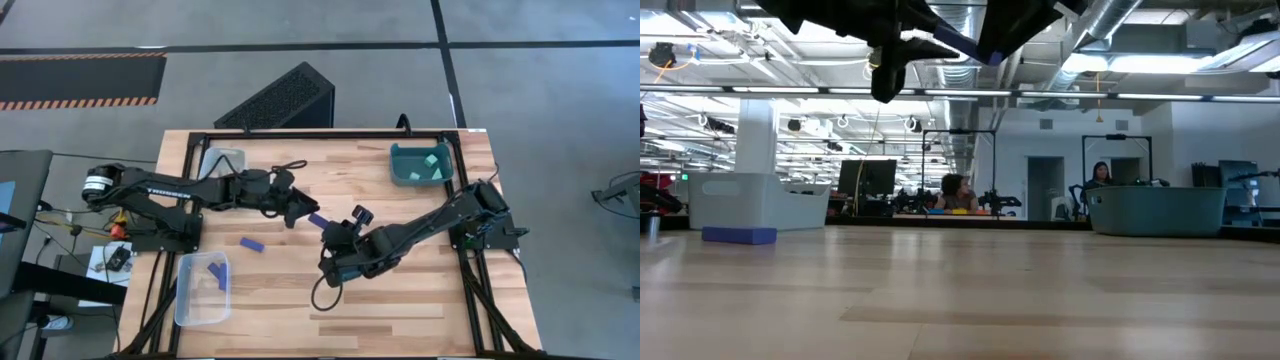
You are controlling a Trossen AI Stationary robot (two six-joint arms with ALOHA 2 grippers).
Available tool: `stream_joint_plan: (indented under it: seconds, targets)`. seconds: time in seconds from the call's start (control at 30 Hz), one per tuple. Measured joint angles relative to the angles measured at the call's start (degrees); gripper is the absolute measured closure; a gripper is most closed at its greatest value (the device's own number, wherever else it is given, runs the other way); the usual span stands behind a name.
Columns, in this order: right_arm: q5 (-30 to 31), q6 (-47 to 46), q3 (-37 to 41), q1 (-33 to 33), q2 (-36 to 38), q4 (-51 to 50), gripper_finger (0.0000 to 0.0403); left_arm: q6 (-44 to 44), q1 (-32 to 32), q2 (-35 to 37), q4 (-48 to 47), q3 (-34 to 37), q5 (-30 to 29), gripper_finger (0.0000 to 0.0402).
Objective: Sort & place blocks by color
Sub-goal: Put the blue block into the transparent bin
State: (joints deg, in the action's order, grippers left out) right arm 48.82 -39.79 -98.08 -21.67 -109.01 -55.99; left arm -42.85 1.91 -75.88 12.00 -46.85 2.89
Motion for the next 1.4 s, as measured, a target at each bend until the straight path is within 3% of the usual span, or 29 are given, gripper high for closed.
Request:
stream_joint_plan:
  seconds: [0.17,0.6,0.83,1.07,1.4]
  targets:
    - [1.1,-0.04,0.0,0.02,0.0,0.18,0.0296,2.11,0.63,-0.2,0.61,0.02,1.46,0.0391]
    - [2.14,-0.69,0.0,0.47,0.0,1.25,0.0293,4.44,1.2,0.22,0.71,0.03,2.07,0.0401]
    - [3.27,-0.71,-0.2,0.69,0.01,3.18,0.0241,5.85,0.76,4.34,-6.32,0.15,-0.9,0.0401]
    - [3.13,-0.85,-0.22,0.84,0.09,7.14,0.0191,5.7,-3.94,11.83,-19.7,0.15,-10.36,0.0401]
    - [1.82,-0.28,-0.2,0.79,0.09,8.18,0.0195,-9.52,-17.86,19.72,-44.17,0.15,-25.42,0.0401]
